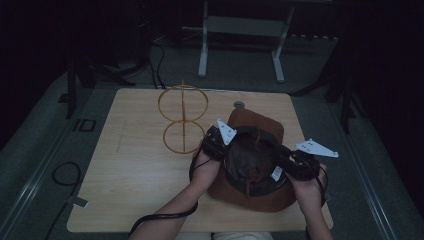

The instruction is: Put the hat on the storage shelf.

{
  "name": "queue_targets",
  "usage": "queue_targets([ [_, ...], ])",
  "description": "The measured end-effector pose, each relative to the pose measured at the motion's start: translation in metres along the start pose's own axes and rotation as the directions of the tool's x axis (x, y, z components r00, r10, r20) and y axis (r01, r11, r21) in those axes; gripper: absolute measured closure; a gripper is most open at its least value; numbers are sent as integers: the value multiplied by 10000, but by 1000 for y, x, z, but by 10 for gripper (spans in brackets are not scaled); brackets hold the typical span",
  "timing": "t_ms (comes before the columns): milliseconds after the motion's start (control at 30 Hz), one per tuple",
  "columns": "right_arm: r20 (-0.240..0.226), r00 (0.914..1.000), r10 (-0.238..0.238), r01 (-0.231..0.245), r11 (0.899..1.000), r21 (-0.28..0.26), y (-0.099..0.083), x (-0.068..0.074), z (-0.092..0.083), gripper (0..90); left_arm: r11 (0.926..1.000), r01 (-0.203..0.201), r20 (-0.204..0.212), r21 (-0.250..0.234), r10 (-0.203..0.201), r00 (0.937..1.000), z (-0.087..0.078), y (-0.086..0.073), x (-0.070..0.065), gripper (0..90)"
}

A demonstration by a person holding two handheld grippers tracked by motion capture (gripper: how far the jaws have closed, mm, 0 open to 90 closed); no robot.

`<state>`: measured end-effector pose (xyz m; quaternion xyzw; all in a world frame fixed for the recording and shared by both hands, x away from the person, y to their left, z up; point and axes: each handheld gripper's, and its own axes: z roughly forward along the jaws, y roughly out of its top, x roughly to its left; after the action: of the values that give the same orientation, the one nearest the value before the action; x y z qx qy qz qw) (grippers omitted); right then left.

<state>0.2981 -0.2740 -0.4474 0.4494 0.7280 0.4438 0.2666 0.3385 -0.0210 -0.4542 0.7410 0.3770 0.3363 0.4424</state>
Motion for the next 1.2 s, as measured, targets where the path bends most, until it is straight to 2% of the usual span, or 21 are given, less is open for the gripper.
queue_targets([
  [133, -546, 9984, -144, 130, 9996, -257, 2, 2, -12, 493, 9997, 107, 137, -239, -103, 9999, -8, 3, 2, 860],
  [267, -948, 9939, -567, 516, 9972, -550, 6, 6, -26, 448, 9985, -392, -326, -384, 379, 9987, -17, 4, 3, 860],
  [367, -1552, 9859, -620, 492, 9952, -850, 9, 4, -41, 398, 9977, -165, -95, -655, 160, 9998, -26, 1, 14, 859],
  [467, -1215, 9885, -902, 780, 9917, -1019, 11, -5, -51, 399, 9962, -239, 226, -834, 259, 9994, -35, -1, 21, 859],
  [500, -1180, 9895, -835, 716, 9923, -1011, 11, -9, -52, 398, 9954, -147, 548, -949, 200, 9983, -40, -1, 25, 859],
  [567, -1043, 9919, -732, 634, 9936, -938, 10, -21, -53, 401, 9938, -155, 770, -1102, 241, 9967, -47, -2, 29, 858],
  [600, -965, 9930, -677, 588, 9940, -923, 9, -26, -53, 405, 9922, -47, 1112, -1250, 187, 9936, -51, -2, 32, 858],
  [667, -912, 9943, -558, 484, 9955, -815, 7, -36, -52, 425, 9878, -196, 1529, -1546, 436, 9873, -56, -3, 35, 857],
  [700, -815, 9954, -497, 435, 9962, -760, 6, -38, -51, 445, 9777, -375, 2095, -2065, 816, 9744, -61, -5, 38, 858],
  [767, -766, 9959, -487, 444, 9974, -564, 5, -45, -48, 457, 9738, -736, 2447, -2151, 1267, 9613, -65, -6, 39, 857],
  [800, -821, 9955, -469, 428, 9978, -506, 4, -47, -47, 470, 9691, -799, 2822, -2334, 1461, 9482, -67, -7, 41, 857],
  [833, -925, 9947, -456, 414, 9980, -467, 3, -48, -45, 473, 9641, -779, 3252, -2539, 1609, 9319, -70, -9, 42, 856],
  [867, -1071, 9933, -438, 394, 9983, -427, 2, -48, -42, 481, 9610, -883, 3388, -2619, 1772, 9240, -72, -9, 41, 856],
  [900, -1160, 9922, -451, 409, 9984, -385, 2, -47, -41, 485, 9535, -983, 3626, -2849, 2022, 9097, -75, -11, 40, 856],
  [967, -1389, 9886, -579, 535, 9980, -350, 0, -43, -37, 507, 9467, -891, 4025, -3096, 2154, 8897, -78, -11, 40, 856],
  [1000, -1561, 9856, -649, 607, 9976, -320, 0, -40, -35, 512, 9434, -909, 4136, -3190, 2248, 8822, -80, -11, 39, 856],
  [1067, -1876, 9790, -797, 761, 9967, -264, 0, -34, -30, 536, 9388, -654, 4581, -3382, 2249, 8600, -83, -9, 38, 855],
  [1100, -1995, 9763, -836, 809, 9965, -218, 0, -31, -29, 536, 9327, -518, 4807, -3569, 2310, 8459, -85, -9, 38, 855],
  [1133, -2182, 9716, -910, 886, 9959, -207, 0, -28, -26, 539, 9310, -443, 4931, -3623, 2319, 8385, -86, -8, 38, 855],
  [1167, -2349, 9671, -974, 940, 9952, -257, 0, -25, -25, 541, 9282, -220, 5185, -3713, 2269, 8244, -88, -8, 38, 856],
  [1200, -2556, 9601, -1132, 1094, 9936, -291, 1, -20, -24, 541, 9255, -90, 5332, -3786, 2260, 8153, -89, -8, 38, 855],
])
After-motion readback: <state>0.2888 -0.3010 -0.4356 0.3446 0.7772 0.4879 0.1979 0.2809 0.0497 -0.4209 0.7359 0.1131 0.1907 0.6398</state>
